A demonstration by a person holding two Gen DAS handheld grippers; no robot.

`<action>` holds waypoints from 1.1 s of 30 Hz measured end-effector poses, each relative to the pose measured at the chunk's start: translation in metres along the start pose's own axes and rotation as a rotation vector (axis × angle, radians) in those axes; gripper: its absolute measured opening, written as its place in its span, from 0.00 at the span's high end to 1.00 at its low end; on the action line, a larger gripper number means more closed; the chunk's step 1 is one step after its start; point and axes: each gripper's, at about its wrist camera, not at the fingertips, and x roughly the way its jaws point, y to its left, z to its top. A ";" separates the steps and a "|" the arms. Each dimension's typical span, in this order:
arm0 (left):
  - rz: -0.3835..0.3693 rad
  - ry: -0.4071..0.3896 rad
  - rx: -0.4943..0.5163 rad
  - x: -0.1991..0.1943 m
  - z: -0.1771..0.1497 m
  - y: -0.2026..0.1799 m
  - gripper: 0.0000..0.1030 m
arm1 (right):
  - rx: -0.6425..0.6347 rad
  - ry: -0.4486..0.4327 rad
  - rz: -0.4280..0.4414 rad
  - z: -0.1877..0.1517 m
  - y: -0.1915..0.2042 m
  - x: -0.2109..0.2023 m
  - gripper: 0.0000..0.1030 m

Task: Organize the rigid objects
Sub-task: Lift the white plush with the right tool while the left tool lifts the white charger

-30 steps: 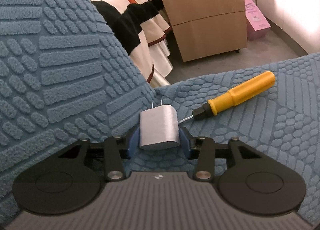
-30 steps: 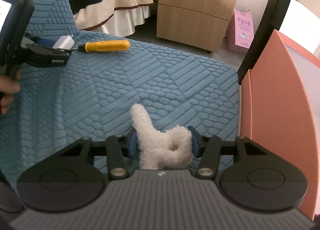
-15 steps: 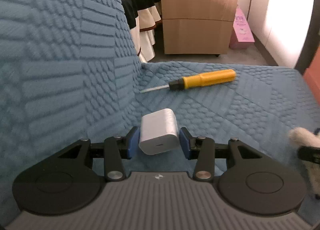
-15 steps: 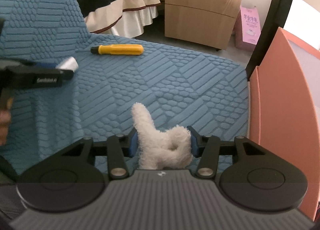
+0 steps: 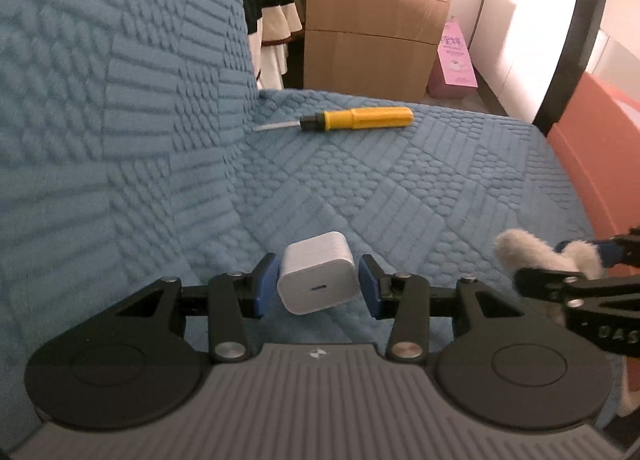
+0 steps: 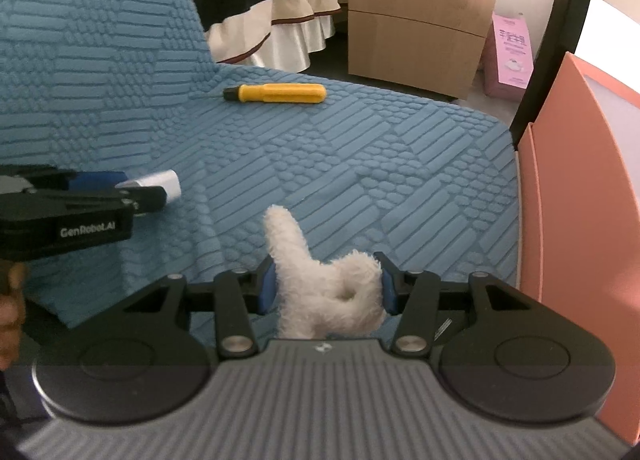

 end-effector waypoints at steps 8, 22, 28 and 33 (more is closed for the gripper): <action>-0.031 0.004 -0.054 -0.008 -0.014 -0.004 0.51 | -0.034 0.028 -0.004 -0.011 0.015 0.005 0.49; -0.112 0.092 -0.109 -0.004 -0.011 0.003 0.37 | 0.002 0.037 0.064 -0.015 0.003 0.011 0.36; -0.120 0.108 -0.122 0.001 -0.012 0.005 0.37 | 0.019 0.024 0.076 -0.014 -0.002 0.009 0.38; -0.120 0.113 -0.145 0.004 -0.011 0.007 0.37 | -0.029 0.041 0.070 -0.013 0.004 0.010 0.52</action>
